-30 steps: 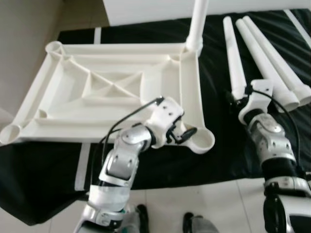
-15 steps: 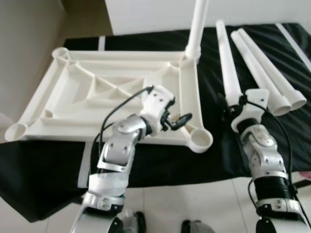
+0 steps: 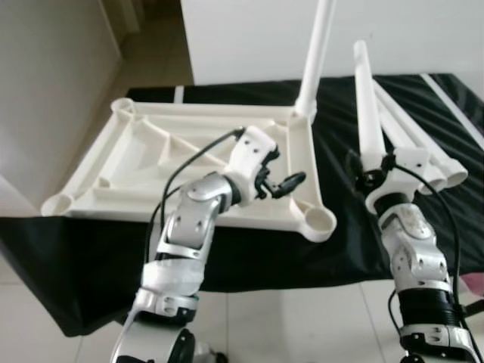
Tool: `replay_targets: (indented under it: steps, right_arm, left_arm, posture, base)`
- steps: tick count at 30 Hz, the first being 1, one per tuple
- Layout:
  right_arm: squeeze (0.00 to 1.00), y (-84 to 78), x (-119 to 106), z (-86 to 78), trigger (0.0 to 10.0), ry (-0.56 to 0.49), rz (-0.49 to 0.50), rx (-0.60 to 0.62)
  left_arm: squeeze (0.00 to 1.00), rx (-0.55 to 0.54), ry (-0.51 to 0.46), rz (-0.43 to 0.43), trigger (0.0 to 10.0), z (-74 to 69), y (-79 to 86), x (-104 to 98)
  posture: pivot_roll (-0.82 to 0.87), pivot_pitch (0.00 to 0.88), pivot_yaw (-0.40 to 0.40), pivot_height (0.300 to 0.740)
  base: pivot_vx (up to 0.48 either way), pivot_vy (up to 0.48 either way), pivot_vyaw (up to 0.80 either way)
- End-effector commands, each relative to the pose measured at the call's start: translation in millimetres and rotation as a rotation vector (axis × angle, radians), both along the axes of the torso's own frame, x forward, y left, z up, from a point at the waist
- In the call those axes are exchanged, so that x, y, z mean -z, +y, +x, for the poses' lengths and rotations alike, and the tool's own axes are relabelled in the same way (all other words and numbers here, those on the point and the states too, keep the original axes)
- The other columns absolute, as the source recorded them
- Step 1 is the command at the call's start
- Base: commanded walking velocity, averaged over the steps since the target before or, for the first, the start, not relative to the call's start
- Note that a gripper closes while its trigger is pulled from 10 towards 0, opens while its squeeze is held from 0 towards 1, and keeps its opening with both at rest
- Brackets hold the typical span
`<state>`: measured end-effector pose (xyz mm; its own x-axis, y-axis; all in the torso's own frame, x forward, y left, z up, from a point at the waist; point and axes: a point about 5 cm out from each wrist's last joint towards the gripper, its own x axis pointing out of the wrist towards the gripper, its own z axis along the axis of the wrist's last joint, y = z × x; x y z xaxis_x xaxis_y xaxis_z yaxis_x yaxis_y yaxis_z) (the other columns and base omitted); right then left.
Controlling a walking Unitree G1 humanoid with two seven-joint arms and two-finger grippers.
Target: Building children table
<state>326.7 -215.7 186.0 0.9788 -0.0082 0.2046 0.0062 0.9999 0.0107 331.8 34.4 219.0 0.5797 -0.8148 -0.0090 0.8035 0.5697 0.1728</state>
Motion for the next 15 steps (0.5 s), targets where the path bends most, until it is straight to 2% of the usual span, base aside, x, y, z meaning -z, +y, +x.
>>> replay_targets:
  steps: [1,7,15]
  right_arm:
    - [0.00,1.1,-7.3,-2.1,10.0,-0.044,-0.033,0.008]
    - [0.00,-3.9,-8.7,-3.1,10.0,-0.048,-0.076,0.053]
    - [0.00,-13.9,-11.7,-11.2,10.0,-0.083,-0.101,0.112]
  left_arm:
    - [0.00,-0.178,-0.019,-0.036,10.0,8.7,6.6,-2.5]
    - [0.00,-0.164,-0.021,-0.038,10.0,9.6,7.1,-2.2]
    - [0.00,-0.092,0.031,-0.056,10.0,7.9,-0.2,-0.3]
  posture:
    - [0.04,0.000,0.025,0.740]
    - [0.03,0.000,0.030,0.740]
    - [0.02,0.000,0.046,0.740]
  base:
    - [0.000,0.000,0.00]
    - [0.000,0.000,0.00]
    - [0.000,0.000,0.00]
